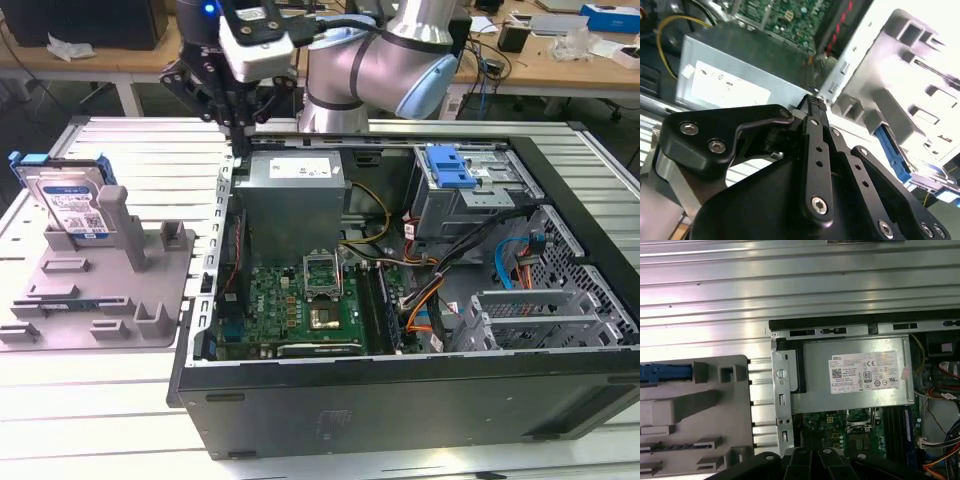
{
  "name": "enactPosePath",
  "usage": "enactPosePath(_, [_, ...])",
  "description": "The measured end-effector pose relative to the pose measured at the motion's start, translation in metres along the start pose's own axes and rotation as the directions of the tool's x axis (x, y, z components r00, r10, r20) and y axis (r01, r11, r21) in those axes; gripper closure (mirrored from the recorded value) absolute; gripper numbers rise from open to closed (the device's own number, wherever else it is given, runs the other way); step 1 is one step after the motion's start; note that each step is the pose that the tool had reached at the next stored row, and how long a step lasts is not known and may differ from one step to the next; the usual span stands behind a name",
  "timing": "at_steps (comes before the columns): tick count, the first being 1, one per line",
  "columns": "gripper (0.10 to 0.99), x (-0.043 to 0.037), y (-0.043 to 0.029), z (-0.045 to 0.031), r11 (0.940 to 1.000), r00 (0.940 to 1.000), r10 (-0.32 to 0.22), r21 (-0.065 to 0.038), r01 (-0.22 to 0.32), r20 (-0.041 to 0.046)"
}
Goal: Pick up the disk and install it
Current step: 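Reach for the disk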
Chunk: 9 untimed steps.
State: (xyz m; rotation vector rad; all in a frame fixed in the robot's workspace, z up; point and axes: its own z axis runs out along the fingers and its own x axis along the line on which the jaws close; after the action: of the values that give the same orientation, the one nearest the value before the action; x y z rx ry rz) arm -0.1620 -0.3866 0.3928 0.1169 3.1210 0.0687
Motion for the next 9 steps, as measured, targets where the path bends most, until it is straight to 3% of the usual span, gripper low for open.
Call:
enactPosePath(1, [0.980, 0.0088, 0.0023, 0.0001, 1.0000, 1.0000, 0.000, 0.000, 0.000, -0.0012])
enactPosePath(9, [0.980, 0.0379, 0.0080, 0.0011, 1.0000, 1.0000, 0.001, 0.001, -0.001, -0.0080])
